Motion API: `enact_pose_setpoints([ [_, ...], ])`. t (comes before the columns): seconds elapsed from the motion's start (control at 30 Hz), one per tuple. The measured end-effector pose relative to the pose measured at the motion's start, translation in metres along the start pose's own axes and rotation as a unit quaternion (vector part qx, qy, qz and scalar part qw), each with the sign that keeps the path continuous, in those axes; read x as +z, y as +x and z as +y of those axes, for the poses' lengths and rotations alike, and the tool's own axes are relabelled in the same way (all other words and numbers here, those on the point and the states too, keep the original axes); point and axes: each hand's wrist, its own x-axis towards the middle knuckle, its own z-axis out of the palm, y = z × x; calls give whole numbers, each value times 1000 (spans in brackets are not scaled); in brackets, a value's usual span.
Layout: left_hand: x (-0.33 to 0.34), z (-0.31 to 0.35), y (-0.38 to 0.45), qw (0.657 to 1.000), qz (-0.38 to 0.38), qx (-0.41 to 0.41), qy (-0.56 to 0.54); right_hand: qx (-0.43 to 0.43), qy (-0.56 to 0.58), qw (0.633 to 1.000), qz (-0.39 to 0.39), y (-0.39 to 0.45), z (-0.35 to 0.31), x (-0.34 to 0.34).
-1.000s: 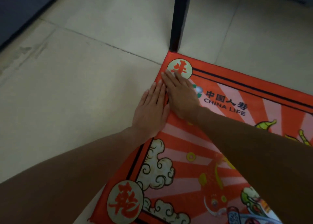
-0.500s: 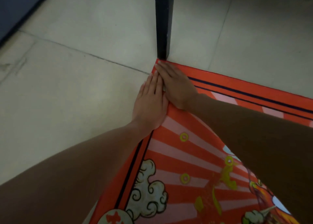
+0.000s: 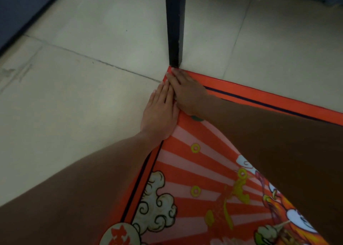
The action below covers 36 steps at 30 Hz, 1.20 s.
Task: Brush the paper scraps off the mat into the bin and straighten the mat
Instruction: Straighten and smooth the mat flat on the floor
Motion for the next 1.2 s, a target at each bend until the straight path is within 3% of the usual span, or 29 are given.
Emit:
enact_pose_setpoints([
  [0.37, 3, -4, 22, 999, 37, 12, 16, -57, -32, 995, 70, 7, 18, 8],
  [0.67, 5, -7, 31, 1000, 4, -26, 14, -87, -66, 984, 144, 4, 31, 18],
  [1.2, 5, -14, 47, 998, -16, -22, 61, -101, 28, 971, 213, 1, 31, 22],
])
